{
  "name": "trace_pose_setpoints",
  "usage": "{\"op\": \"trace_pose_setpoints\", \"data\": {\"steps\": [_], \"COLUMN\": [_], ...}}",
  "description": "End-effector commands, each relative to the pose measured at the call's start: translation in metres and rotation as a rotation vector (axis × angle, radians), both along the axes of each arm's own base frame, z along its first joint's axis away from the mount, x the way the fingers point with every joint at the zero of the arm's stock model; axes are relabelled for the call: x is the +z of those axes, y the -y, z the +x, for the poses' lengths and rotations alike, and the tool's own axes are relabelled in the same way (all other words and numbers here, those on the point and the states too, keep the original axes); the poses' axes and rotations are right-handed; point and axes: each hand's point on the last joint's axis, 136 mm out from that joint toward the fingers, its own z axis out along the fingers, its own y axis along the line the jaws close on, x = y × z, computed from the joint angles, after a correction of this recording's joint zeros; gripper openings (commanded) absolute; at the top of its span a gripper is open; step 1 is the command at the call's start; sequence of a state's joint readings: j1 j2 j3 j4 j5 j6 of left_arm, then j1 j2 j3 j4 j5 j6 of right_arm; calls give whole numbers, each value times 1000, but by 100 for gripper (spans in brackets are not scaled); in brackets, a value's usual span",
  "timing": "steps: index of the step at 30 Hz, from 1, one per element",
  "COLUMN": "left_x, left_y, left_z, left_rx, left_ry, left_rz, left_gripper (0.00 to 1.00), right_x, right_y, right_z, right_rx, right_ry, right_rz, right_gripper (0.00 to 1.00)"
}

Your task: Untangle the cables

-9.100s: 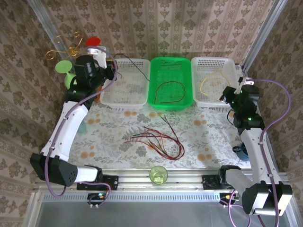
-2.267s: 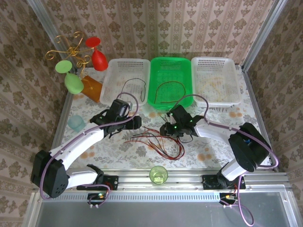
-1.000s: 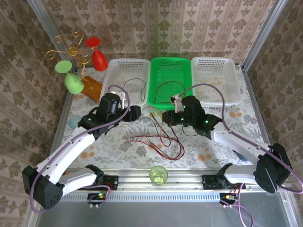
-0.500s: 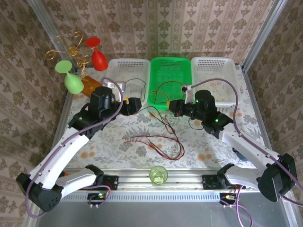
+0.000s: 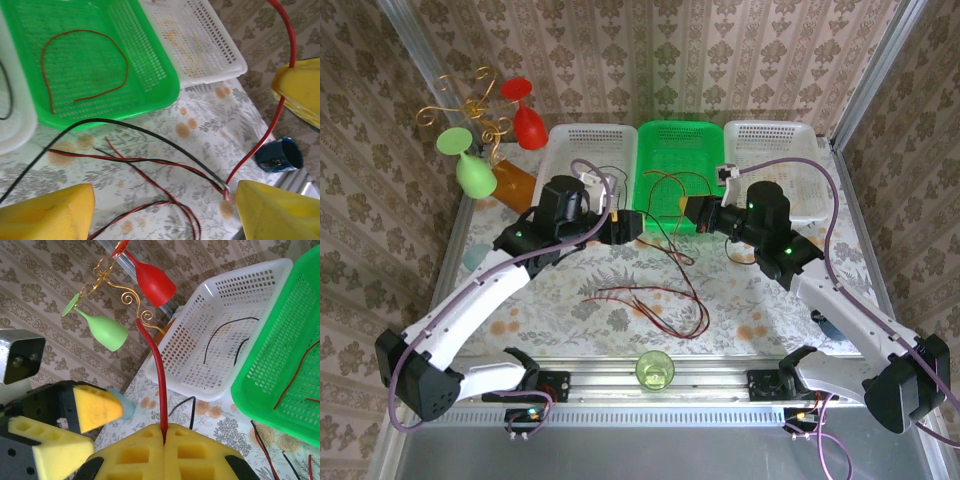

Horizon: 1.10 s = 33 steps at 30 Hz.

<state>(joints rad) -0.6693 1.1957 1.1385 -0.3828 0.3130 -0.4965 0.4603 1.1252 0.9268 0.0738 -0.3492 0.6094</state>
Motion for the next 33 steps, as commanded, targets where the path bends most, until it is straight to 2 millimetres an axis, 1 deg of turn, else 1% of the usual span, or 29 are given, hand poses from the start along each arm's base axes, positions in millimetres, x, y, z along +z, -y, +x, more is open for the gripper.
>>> {"op": "trace_pose_setpoints", "data": {"steps": [1, 3, 6, 8, 9, 12, 15, 17, 21, 23, 26, 27, 29, 31, 33], "left_x": [17, 14, 20, 22, 19, 9, 1, 1, 5, 5, 4, 3, 2, 2, 4], "left_y": [14, 13, 12, 14, 15, 25, 34, 41, 57, 61, 64, 64, 64, 62, 59], "left_z": [2, 9, 17, 17, 16, 14, 17, 21, 25, 30, 37, 39, 42, 45, 45], "left_rx": [-4, 68, 142, 159, 161, 154, 162, 164, 138, 140, 158, 164, 175, 189, 201], "left_ry": [-15, -63, -63, -68, -80, -112, -142, -148, -138, -128, -120, -116, -107, -89, -72], "left_rz": [-128, -177, -270, -304, -307, -316, -388, -433, -464, -479, -505, -510, -511, -500, -479], "left_gripper": [75, 75, 76, 77, 77, 79, 79, 79, 78, 76, 69, 65, 53, 30, 13], "right_x": [40, 45, 48, 48, 49, 53, 57, 58, 58, 58, 58, 59, 59, 59, 56], "right_y": [2, 3, 2, 1, 1, 0, -1, -1, 0, -1, 0, 1, 2, 4, 8], "right_z": [-1, 0, 3, 4, 5, 6, 6, 5, 4, 3, 2, 1, 1, 0, -1], "right_rx": [-1, -8, -11, -10, -11, -11, -8, -2, -1, 2, 1, -1, -7, -16, -31], "right_ry": [88, 99, 105, 105, 110, 121, 130, 134, 135, 134, 134, 135, 135, 138, 135], "right_rz": [74, 91, 99, 103, 111, 134, 141, 142, 147, 152, 159, 160, 158, 148, 138], "right_gripper": [0, 0, 0, 0, 0, 0, 0, 0, 0, 0, 0, 0, 0, 0, 0]}}
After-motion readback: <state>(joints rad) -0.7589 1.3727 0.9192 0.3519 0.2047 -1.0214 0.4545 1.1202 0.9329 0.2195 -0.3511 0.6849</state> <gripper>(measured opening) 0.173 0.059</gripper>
